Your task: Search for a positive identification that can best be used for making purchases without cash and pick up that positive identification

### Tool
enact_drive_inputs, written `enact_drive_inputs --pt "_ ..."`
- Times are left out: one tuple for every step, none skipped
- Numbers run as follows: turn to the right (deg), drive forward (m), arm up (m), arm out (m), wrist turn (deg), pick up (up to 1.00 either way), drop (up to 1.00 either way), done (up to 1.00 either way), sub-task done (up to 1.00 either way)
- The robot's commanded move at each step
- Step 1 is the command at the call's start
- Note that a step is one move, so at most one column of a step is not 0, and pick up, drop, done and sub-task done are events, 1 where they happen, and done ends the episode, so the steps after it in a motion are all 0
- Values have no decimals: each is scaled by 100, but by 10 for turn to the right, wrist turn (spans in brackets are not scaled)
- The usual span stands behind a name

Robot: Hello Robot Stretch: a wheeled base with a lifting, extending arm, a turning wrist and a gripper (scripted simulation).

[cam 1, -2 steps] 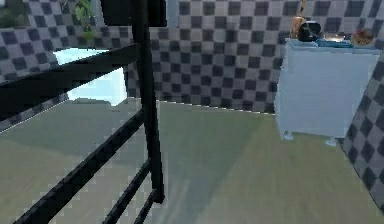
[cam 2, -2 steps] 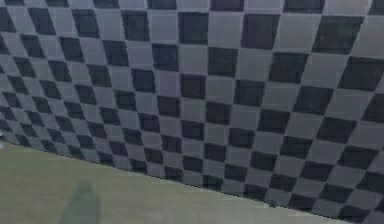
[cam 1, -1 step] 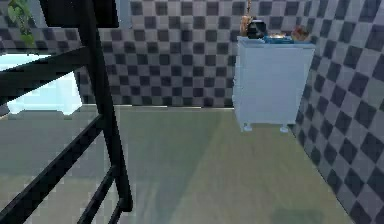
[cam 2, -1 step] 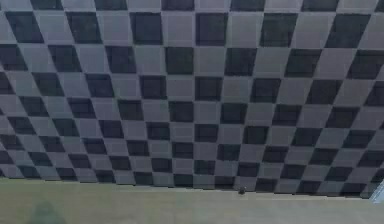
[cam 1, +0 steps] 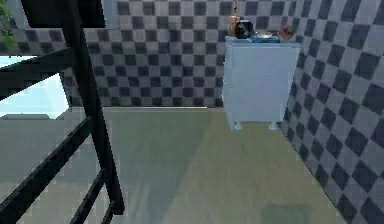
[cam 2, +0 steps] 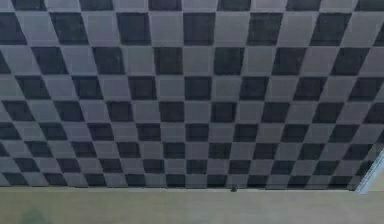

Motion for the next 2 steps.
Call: enact_drive_inputs --pt "0 100 0 0 0 0 0 0 0" --pt "0 30 0 0 0 0 0 0 0"
